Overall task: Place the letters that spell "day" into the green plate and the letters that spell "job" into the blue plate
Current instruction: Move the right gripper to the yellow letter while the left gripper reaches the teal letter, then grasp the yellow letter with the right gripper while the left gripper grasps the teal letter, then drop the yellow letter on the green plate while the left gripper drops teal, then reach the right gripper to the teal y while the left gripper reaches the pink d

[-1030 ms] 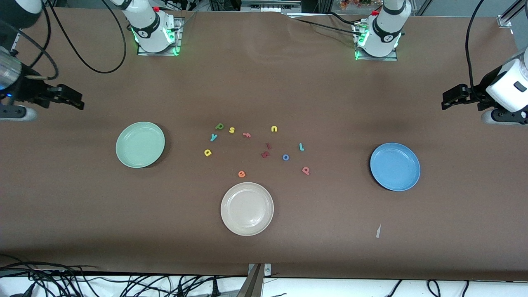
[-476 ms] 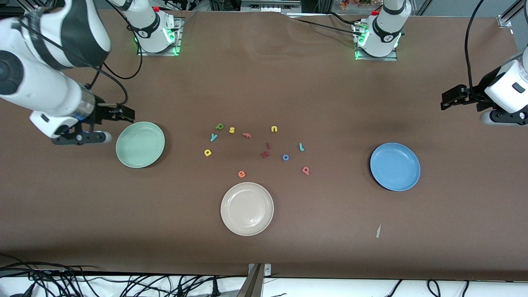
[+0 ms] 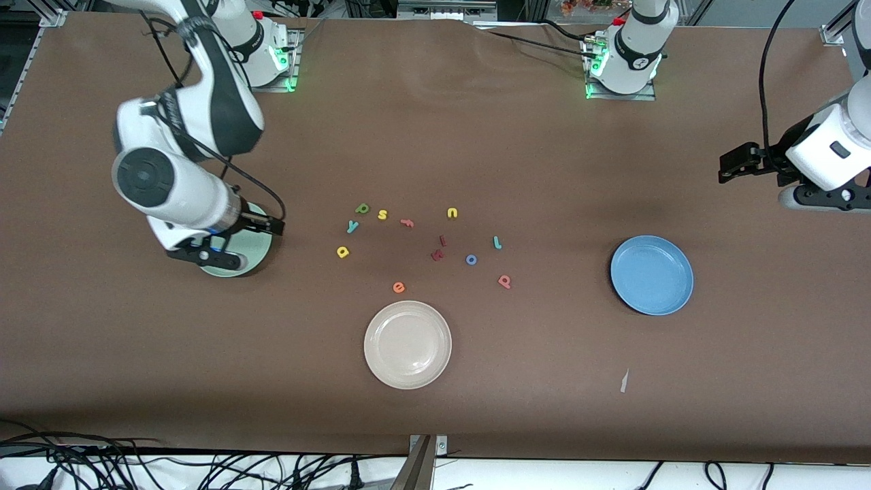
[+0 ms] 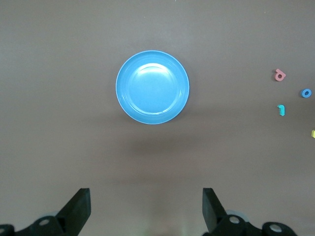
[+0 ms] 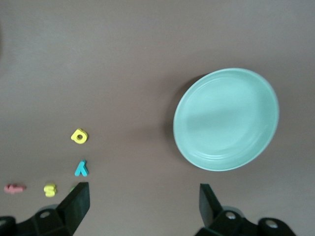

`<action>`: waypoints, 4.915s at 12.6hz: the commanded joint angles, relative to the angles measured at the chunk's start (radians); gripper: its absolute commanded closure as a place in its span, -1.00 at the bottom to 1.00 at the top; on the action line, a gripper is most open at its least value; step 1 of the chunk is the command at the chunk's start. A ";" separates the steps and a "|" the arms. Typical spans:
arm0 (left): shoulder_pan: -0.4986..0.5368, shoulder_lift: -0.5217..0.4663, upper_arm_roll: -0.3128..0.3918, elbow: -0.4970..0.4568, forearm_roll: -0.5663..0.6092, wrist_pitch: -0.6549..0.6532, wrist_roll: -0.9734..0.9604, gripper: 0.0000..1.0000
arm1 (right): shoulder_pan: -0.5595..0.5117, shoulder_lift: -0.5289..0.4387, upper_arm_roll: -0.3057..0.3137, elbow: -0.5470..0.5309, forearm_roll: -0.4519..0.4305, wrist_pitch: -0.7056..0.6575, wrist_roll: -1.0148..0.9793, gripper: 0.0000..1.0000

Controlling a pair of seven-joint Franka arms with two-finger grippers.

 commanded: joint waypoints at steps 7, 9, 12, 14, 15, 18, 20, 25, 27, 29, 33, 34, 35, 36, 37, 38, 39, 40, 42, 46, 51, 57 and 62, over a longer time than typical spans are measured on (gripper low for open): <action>-0.182 0.234 -0.025 0.032 -0.043 0.106 -0.358 -1.00 | 0.127 0.164 0.028 -0.154 0.020 0.470 0.780 -0.77; -0.254 0.306 -0.025 0.029 -0.100 0.230 -0.370 -1.00 | 0.127 0.178 0.028 -0.166 0.020 0.510 0.789 -0.76; -0.314 0.388 -0.028 0.009 -0.140 0.382 -0.387 -1.00 | 0.157 0.183 0.026 -0.242 0.020 0.643 0.804 -0.60; -0.377 0.420 -0.028 -0.026 -0.138 0.489 -0.416 -1.00 | 0.156 0.195 0.026 -0.255 0.014 0.682 0.803 -0.53; -0.406 0.432 -0.028 -0.061 -0.131 0.563 -0.438 -1.00 | 0.156 0.201 0.025 -0.257 0.014 0.686 0.803 -0.46; -0.469 0.481 -0.025 -0.141 -0.074 0.746 -0.525 -0.96 | 0.156 0.201 0.024 -0.257 0.014 0.686 0.800 -0.28; -0.486 0.509 -0.027 -0.146 -0.006 0.760 -0.583 -0.93 | 0.154 0.209 0.021 -0.255 0.012 0.688 0.795 -0.25; -0.521 0.575 -0.027 -0.141 -0.006 0.792 -0.731 -0.65 | 0.154 0.224 0.021 -0.243 0.012 0.688 0.794 -0.23; -0.523 0.587 -0.028 -0.141 -0.021 0.792 -0.743 -0.55 | 0.154 0.230 0.021 -0.234 0.009 0.686 0.792 0.07; -0.529 0.593 -0.030 -0.144 -0.023 0.792 -0.755 -0.45 | 0.153 0.234 0.021 -0.234 0.009 0.686 0.792 0.38; -0.547 0.600 -0.030 -0.149 -0.023 0.794 -0.792 -0.19 | 0.147 0.227 0.018 -0.220 0.009 0.674 0.768 0.73; -0.547 0.606 -0.030 -0.147 -0.023 0.809 -0.794 -0.13 | 0.144 0.212 0.009 -0.212 0.009 0.644 0.763 0.73; -0.547 0.609 -0.028 -0.151 -0.023 0.824 -0.794 -0.01 | 0.143 0.203 0.002 -0.194 0.008 0.590 0.746 0.72; -0.547 0.610 -0.030 -0.151 -0.023 0.824 -0.794 0.09 | 0.143 0.176 -0.005 -0.179 0.009 0.540 0.707 0.72; -0.547 0.610 -0.030 -0.152 -0.022 0.824 -0.794 0.33 | 0.142 0.140 -0.029 -0.171 0.009 0.480 0.665 0.72; -0.547 0.610 -0.030 -0.152 -0.023 0.823 -0.794 0.61 | 0.142 0.108 -0.053 -0.175 0.009 0.412 0.598 0.71; -0.547 0.610 -0.030 -0.152 -0.023 0.821 -0.794 0.90 | 0.140 0.083 -0.092 -0.181 0.015 0.362 0.512 0.70; -0.546 0.610 -0.030 -0.152 -0.023 0.820 -0.792 1.00 | 0.140 0.068 -0.133 -0.198 0.017 0.350 0.449 0.69; -0.544 0.609 -0.028 -0.151 -0.022 0.814 -0.791 1.00 | 0.140 0.021 -0.181 -0.282 0.018 0.369 0.346 0.69; -0.472 0.554 -0.030 -0.106 -0.022 0.688 -0.719 1.00 | 0.139 -0.007 -0.328 -0.407 0.067 0.428 0.066 0.69; -0.270 0.469 -0.027 -0.100 -0.012 0.493 -0.332 1.00 | 0.133 0.003 -0.362 -0.511 0.086 0.597 -0.041 -0.94; -0.052 0.504 -0.024 -0.105 0.087 0.505 0.037 1.00 | 0.147 -0.040 -0.269 -0.444 0.091 0.479 0.104 -1.00; -0.024 0.554 -0.025 -0.091 0.120 0.585 0.027 -1.00 | 0.154 0.017 -0.071 -0.366 0.091 0.516 0.237 -1.00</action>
